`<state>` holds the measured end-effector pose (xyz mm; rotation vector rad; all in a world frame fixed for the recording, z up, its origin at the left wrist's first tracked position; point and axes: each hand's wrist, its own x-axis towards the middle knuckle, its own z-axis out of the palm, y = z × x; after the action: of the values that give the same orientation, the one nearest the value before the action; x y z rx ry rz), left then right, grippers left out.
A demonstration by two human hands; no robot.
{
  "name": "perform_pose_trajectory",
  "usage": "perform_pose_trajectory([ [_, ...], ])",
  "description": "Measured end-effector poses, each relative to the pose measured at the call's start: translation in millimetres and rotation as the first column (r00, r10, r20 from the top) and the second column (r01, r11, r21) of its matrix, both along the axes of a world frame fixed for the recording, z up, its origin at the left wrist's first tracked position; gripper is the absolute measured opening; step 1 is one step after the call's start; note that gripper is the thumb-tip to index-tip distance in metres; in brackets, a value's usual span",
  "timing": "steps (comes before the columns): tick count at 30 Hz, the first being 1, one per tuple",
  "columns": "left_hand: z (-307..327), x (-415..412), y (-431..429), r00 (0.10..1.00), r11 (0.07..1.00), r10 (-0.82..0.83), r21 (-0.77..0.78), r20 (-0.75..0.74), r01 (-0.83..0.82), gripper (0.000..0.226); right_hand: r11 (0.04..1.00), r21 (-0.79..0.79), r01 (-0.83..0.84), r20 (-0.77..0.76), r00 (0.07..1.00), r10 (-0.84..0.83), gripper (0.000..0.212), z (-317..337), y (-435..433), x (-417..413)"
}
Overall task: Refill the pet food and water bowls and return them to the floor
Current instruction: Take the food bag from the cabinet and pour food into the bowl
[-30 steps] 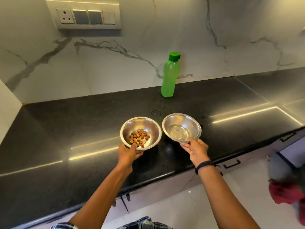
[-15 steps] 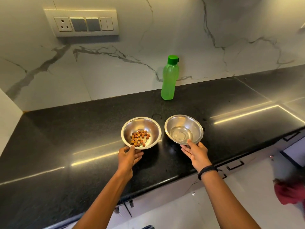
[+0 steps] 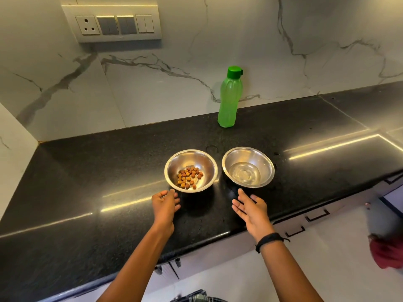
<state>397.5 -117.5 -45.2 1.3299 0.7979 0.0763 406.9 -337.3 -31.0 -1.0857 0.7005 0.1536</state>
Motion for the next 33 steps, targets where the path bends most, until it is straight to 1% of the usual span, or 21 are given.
perform_pose_trajectory([
  [2,4,-1,1,1.0,0.998,0.013,0.055,-0.016,-0.012,0.04,0.998,-0.016,-0.068,-0.032,0.997,0.068,0.071,-3,6,-2],
  [4,16,0,2,0.999,0.99,0.052,0.134,0.003,-0.052,0.045,0.988,-0.026,-0.149,-0.043,0.988,0.148,0.065,1,13,-2],
  [7,46,6,11,0.989,0.965,0.093,0.233,0.118,-0.119,0.048,0.97,-0.063,-0.236,-0.018,0.972,0.235,0.055,15,22,9],
  [10,91,19,25,0.962,0.957,0.089,0.244,0.258,-0.154,0.049,0.954,-0.137,-0.265,0.081,0.957,0.278,0.047,46,34,28],
  [13,145,35,39,0.918,0.96,0.082,0.218,0.387,-0.178,0.048,0.937,-0.248,-0.246,0.246,0.919,0.307,0.046,91,49,49],
  [16,210,54,52,0.855,0.96,0.067,0.2,0.515,-0.196,0.048,0.913,-0.373,-0.164,0.452,0.827,0.333,0.049,153,65,74],
  [19,273,70,66,0.755,0.956,0.005,0.219,0.656,-0.197,0.065,0.875,-0.479,-0.061,0.638,0.66,0.396,0.054,222,81,92],
  [20,291,75,69,0.72,0.957,-0.017,0.22,0.694,-0.189,0.068,0.855,-0.517,-0.029,0.673,0.603,0.428,0.059,241,85,96],
  [21,311,81,73,0.685,0.959,-0.029,0.213,0.728,-0.186,0.065,0.83,-0.557,0.001,0.698,0.543,0.468,0.064,262,90,100],
  [23,347,93,77,0.647,0.97,-0.026,0.177,0.762,-0.169,0.048,0.753,-0.655,0.063,0.698,0.432,0.571,0.076,300,101,109],
  [24,365,101,77,0.645,0.978,-0.022,0.149,0.764,-0.144,0.038,0.707,-0.698,0.116,0.687,0.39,0.614,0.081,319,107,115],
  [25,380,108,75,0.66,0.985,-0.021,0.128,0.751,-0.114,0.033,0.654,-0.733,0.187,0.67,0.364,0.647,0.086,334,112,121],
  [26,395,114,74,0.68,0.99,-0.028,0.115,0.733,-0.083,0.033,0.598,-0.755,0.269,0.655,0.345,0.672,0.091,350,118,128],
  [28,420,126,70,0.696,0.998,-0.034,0.058,0.717,-0.01,0.04,0.489,-0.765,0.419,0.631,0.338,0.698,0.102,377,130,141],
  [29,430,131,68,0.692,1.0,-0.029,0.027,0.721,0.014,0.049,0.439,-0.752,0.493,0.63,0.337,0.7,0.106,390,135,147],
  [31,439,141,65,0.68,0.999,-0.025,0.037,0.733,-0.003,0.065,0.326,-0.702,0.633,0.628,0.334,0.703,0.116,412,142,162],
  [32,439,145,63,0.661,0.998,-0.016,0.051,0.75,-0.033,0.066,0.248,-0.68,0.69,0.614,0.349,0.708,0.121,421,144,169],
  [33,436,148,61,0.633,0.997,0.001,0.05,0.774,-0.062,0.058,0.151,-0.663,0.733,0.588,0.386,0.711,0.126,427,146,176],
])
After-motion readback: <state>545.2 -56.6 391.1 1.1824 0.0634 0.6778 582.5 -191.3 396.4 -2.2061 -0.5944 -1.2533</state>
